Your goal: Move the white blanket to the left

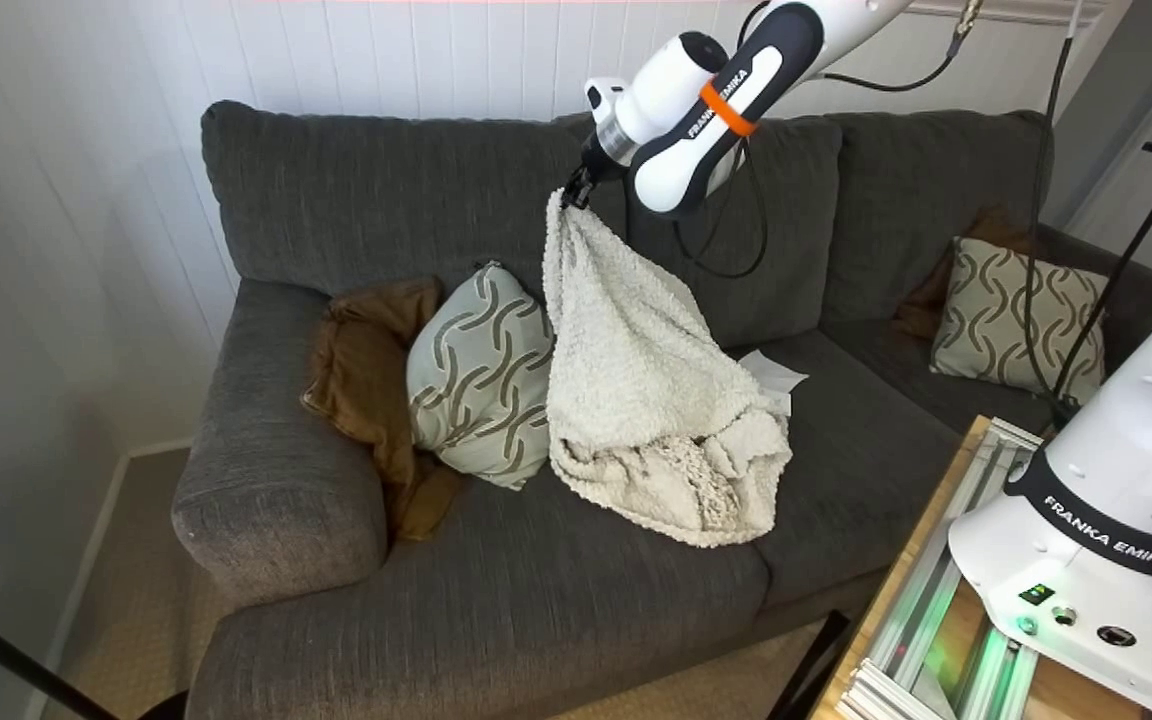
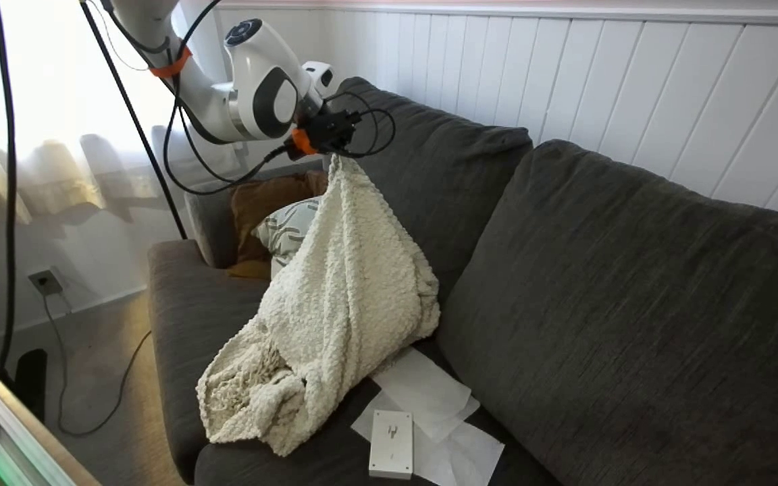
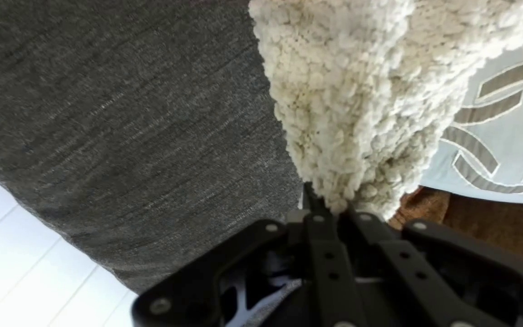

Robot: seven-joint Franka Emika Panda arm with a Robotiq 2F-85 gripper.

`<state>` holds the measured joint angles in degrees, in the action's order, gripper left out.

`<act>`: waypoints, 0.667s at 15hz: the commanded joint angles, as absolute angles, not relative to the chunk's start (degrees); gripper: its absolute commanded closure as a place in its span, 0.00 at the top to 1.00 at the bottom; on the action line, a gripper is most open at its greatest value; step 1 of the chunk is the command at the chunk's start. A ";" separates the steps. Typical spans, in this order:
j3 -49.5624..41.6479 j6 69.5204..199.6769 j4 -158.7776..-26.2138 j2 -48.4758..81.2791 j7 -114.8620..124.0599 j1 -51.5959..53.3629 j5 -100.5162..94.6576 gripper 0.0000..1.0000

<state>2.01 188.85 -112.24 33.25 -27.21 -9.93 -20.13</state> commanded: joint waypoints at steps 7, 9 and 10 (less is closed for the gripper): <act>8.58 179.70 -89.28 37.85 -34.35 -1.71 -21.90 0.01; 9.07 179.17 -83.64 39.65 -35.60 0.06 -21.45 0.01; 9.17 179.19 -81.08 40.42 -36.18 1.01 -21.25 0.01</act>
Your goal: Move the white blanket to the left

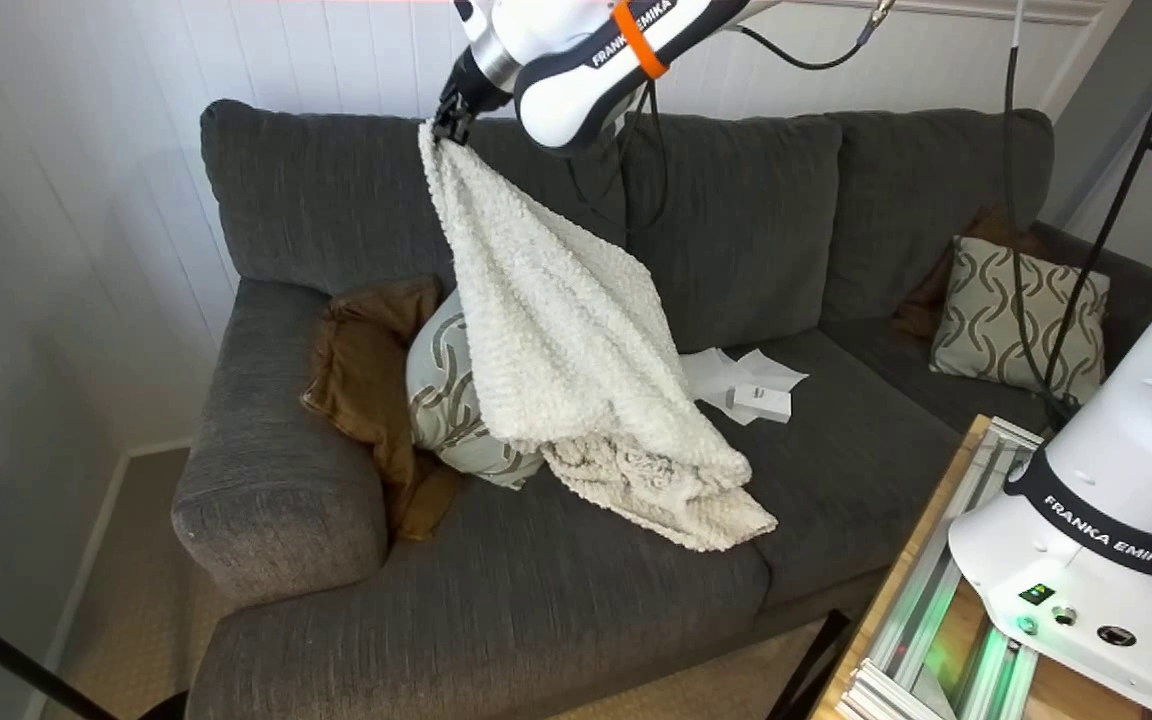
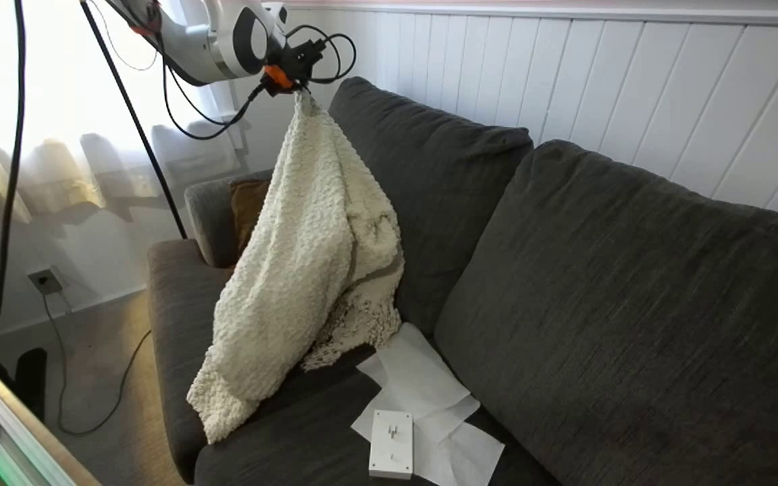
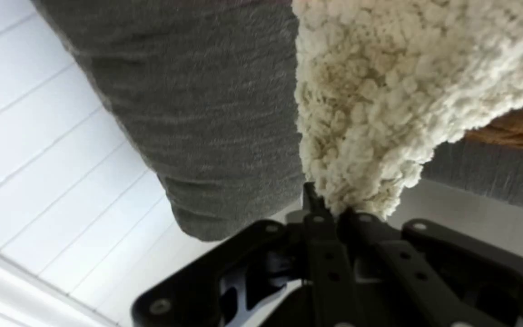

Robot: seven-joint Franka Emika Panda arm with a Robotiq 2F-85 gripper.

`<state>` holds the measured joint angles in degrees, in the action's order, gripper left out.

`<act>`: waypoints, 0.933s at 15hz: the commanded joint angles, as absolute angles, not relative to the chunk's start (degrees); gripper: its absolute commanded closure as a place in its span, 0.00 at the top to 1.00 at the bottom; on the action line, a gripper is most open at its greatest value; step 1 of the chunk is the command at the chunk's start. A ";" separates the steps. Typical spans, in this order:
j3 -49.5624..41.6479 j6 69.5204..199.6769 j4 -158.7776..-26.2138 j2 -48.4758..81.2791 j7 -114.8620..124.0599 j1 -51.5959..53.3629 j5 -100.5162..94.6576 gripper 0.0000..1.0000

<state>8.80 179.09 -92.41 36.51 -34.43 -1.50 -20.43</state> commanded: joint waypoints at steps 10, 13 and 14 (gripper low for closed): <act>8.82 177.95 -85.33 39.49 -35.37 1.52 -20.33 0.05; 10.07 178.46 -82.58 41.42 -37.04 1.28 -20.81 0.01; 9.12 179.28 -77.63 44.41 -38.06 2.86 -21.91 0.01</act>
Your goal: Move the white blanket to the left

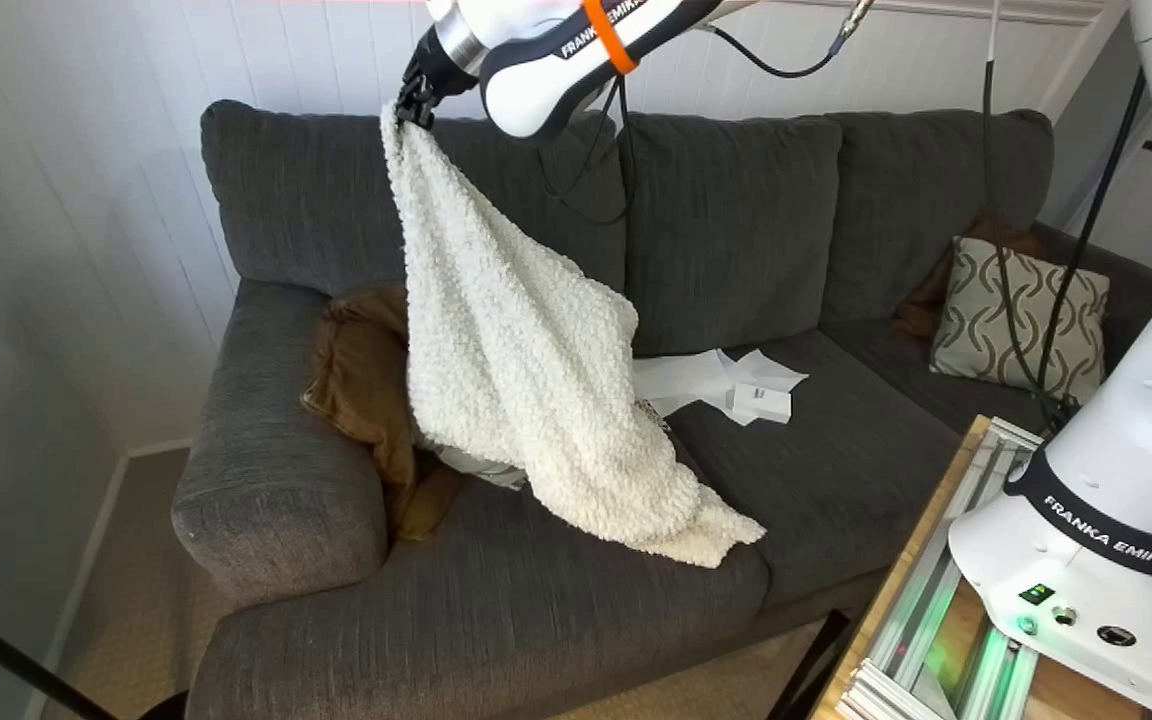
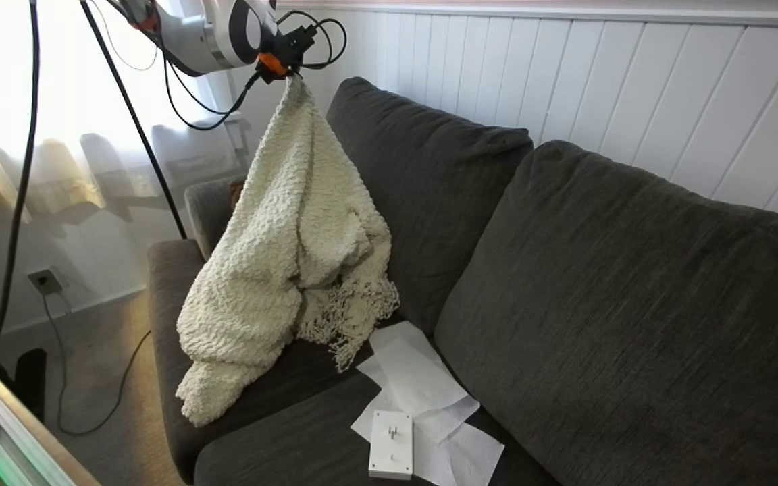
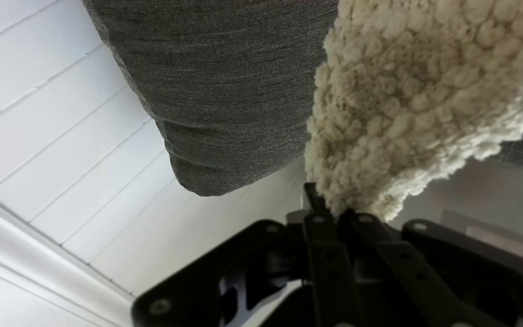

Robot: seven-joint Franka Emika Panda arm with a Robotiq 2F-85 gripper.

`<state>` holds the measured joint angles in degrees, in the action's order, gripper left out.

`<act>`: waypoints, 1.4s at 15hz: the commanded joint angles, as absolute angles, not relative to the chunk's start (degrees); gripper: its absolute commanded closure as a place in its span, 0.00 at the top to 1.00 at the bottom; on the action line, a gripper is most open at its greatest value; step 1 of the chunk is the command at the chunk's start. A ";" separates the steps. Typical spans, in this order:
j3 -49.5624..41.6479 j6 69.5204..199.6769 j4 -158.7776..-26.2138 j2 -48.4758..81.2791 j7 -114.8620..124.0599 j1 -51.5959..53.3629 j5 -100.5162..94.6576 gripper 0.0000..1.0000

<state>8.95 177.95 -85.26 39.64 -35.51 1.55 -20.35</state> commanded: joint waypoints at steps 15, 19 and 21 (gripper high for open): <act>13.14 179.05 -44.98 62.07 -59.92 10.37 -19.75 0.01; 14.54 181.84 -37.72 68.22 -59.99 11.89 -18.57 0.36; 18.68 183.04 -34.07 71.64 -61.81 11.53 -18.36 0.49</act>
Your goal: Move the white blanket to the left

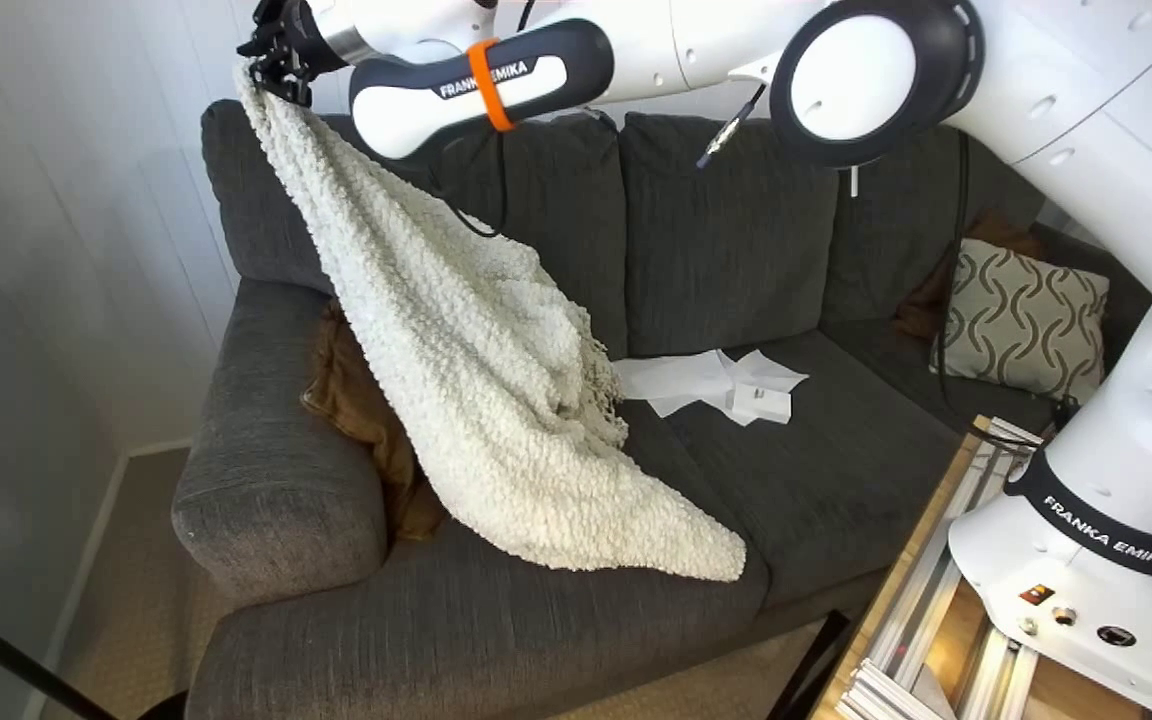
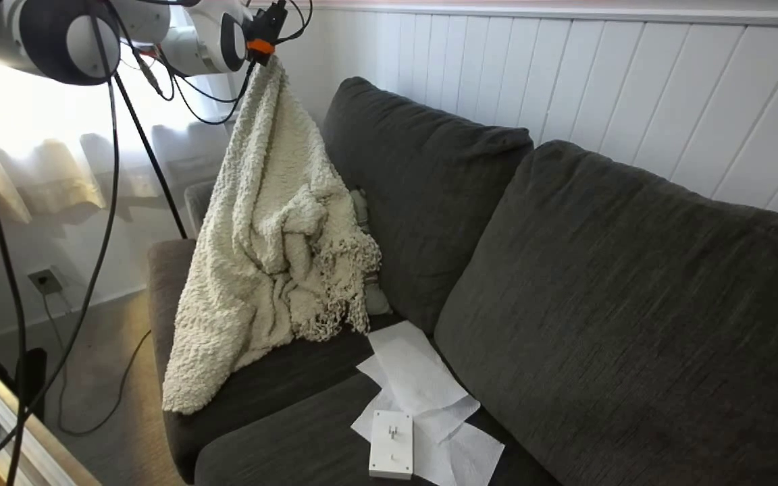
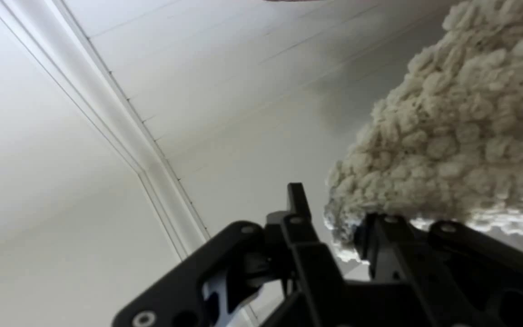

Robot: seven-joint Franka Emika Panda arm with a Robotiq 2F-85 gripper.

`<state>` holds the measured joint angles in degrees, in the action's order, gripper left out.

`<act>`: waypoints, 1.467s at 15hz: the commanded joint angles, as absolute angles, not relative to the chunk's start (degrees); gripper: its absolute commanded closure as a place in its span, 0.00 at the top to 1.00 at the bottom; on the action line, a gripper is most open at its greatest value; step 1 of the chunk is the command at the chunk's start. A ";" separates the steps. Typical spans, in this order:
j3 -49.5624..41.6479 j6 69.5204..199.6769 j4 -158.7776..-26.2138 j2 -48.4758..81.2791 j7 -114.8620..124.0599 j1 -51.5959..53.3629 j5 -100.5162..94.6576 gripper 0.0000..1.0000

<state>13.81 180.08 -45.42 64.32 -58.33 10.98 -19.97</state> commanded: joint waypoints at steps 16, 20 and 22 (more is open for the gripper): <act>24.66 137.57 -33.11 67.65 -44.62 10.02 -11.29 1.00; 27.08 122.53 -32.91 65.43 -43.25 8.74 -9.35 1.00; 28.33 115.25 -32.63 64.38 -43.14 8.04 -7.69 1.00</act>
